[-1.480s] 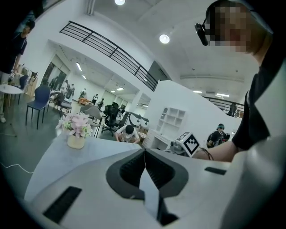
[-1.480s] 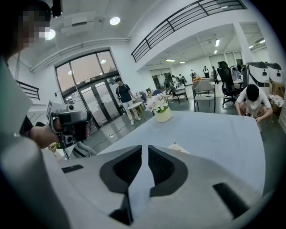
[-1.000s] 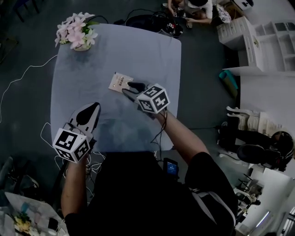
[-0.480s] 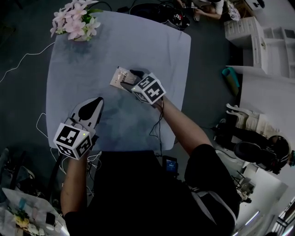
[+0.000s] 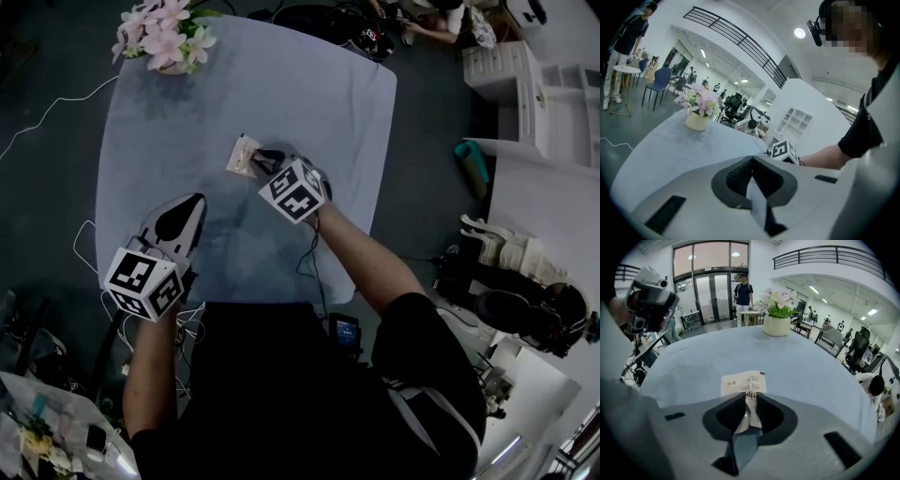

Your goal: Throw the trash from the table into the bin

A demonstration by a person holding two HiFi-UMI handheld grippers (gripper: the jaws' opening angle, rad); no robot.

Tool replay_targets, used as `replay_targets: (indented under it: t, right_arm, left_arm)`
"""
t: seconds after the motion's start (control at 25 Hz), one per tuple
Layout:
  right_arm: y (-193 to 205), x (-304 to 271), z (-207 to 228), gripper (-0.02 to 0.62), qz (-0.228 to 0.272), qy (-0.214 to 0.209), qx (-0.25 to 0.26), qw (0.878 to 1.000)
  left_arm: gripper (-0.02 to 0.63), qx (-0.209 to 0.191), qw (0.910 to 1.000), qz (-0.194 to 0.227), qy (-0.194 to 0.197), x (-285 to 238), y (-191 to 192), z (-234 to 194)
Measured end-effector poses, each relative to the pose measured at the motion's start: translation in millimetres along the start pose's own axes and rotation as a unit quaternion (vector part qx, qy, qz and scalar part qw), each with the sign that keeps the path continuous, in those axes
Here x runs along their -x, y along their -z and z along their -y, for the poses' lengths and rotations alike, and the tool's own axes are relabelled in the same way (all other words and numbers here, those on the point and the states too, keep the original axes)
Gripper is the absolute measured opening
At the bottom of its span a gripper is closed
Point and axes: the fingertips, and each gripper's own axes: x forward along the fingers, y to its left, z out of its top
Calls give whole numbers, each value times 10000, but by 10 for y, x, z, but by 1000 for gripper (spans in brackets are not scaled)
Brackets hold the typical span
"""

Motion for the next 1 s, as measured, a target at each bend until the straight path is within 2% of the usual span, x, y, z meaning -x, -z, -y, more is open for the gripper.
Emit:
replay_targets:
  t: [0.24,0.36,0.52,0.6,0.64,0.76,1.0]
  right_arm:
    - [-10,7,-17,10,66,-31,-348,9994]
    - [-51,54,-12,3,180,1,-488,9986]
    - [-60,79,-87,10,251,-167,-700,9971]
    - [16,31,-115,252,123,-220,-752,9968]
    - [45,6,-122,282,75,-215,-756,9969]
    - [35,-24,-157,305,23,-79,-655,9978]
    - [-11,-10,-212,302,64,85,-560,9984]
  left_arm:
    - [14,-50,9999,81,-110,216,-29,73]
    - [14,-54,9998,92,-148,302,-10,111]
    - [14,-32,9997,95,-218,403,16,130]
    - [14,-26,9996,106,-249,450,17,146]
    - [14,-27,9996,111,-265,473,17,153]
    - [14,-18,9994,114,-321,542,34,148]
    - [14,80,9990,113,-417,638,93,90]
